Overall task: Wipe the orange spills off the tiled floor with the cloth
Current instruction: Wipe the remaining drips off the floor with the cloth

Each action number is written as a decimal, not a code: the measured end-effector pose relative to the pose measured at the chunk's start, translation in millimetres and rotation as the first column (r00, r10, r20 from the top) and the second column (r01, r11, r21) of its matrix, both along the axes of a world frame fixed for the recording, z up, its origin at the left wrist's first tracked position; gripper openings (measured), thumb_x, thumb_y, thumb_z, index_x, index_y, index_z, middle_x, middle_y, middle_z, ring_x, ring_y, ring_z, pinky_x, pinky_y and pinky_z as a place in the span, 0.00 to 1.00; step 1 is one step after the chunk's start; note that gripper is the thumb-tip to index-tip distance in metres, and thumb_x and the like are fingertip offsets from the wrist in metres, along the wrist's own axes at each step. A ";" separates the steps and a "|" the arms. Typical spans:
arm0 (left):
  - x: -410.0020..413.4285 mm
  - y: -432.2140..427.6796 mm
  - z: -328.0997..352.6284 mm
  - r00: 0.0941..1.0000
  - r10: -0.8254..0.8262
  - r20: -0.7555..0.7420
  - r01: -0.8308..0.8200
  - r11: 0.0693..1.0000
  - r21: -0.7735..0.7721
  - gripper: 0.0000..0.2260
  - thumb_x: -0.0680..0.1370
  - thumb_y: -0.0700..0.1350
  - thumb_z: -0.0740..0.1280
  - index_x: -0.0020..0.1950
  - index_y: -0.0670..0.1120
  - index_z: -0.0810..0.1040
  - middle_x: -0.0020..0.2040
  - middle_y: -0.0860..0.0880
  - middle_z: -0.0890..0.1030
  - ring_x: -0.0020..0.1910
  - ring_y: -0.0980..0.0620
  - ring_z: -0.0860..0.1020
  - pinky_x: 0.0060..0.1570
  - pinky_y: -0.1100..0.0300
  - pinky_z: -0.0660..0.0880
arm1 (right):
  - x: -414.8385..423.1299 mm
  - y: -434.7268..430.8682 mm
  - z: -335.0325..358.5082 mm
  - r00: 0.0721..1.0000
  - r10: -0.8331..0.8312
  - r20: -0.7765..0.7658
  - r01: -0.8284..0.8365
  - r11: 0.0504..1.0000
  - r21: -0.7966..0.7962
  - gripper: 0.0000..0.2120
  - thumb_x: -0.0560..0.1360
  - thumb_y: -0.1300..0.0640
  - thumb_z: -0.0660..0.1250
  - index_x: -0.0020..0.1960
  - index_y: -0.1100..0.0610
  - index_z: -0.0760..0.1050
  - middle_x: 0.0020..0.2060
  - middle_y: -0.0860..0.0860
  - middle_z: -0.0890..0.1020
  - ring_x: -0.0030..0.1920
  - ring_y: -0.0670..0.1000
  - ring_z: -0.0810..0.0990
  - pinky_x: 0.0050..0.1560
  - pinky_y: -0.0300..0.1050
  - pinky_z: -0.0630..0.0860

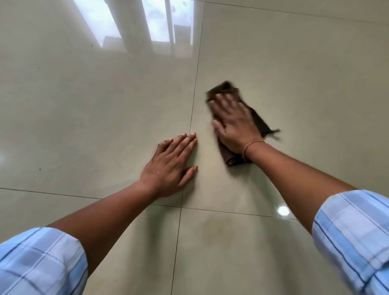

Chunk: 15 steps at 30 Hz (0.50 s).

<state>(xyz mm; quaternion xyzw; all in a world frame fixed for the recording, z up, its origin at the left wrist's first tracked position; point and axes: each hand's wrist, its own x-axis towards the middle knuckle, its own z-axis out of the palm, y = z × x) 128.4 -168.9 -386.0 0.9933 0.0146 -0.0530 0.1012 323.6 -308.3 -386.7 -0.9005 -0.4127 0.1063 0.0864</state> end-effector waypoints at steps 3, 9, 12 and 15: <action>0.6 2.4 -2.0 1.000 0.000 0.010 0.000 1.000 0.002 0.30 0.79 0.58 0.53 0.77 0.42 0.60 0.78 0.46 0.59 0.77 0.49 0.58 0.72 0.53 0.54 | -16.0 -22.5 1.8 0.928 -0.372 -0.021 0.371 0.928 -0.034 0.33 0.75 0.41 0.47 0.78 0.49 0.55 0.79 0.51 0.54 0.78 0.53 0.49 0.75 0.55 0.48; 2.1 1.4 -2.3 1.000 0.015 0.015 -0.015 1.000 -0.001 0.31 0.78 0.58 0.52 0.78 0.43 0.58 0.78 0.46 0.60 0.77 0.49 0.57 0.72 0.52 0.54 | -72.7 -83.9 0.9 0.998 -0.060 0.006 0.060 0.998 0.003 0.33 0.75 0.40 0.47 0.77 0.49 0.59 0.78 0.51 0.58 0.78 0.53 0.54 0.74 0.56 0.53; 0.6 -1.5 -3.5 1.000 0.024 -0.001 -0.024 1.000 0.002 0.32 0.78 0.59 0.49 0.78 0.43 0.55 0.79 0.47 0.57 0.77 0.49 0.55 0.73 0.52 0.52 | -105.2 -96.6 0.7 0.915 -0.404 0.005 0.404 0.915 0.002 0.34 0.74 0.40 0.47 0.77 0.50 0.59 0.78 0.52 0.58 0.78 0.54 0.53 0.74 0.57 0.51; 2.5 -8.0 -0.5 0.999 0.041 -0.028 -0.041 0.999 0.006 0.33 0.78 0.59 0.47 0.78 0.43 0.54 0.79 0.45 0.56 0.77 0.47 0.54 0.73 0.50 0.51 | -158.5 -101.7 -3.9 0.996 -0.086 0.026 0.084 0.994 0.065 0.31 0.75 0.42 0.52 0.76 0.51 0.62 0.77 0.52 0.62 0.77 0.54 0.57 0.73 0.56 0.56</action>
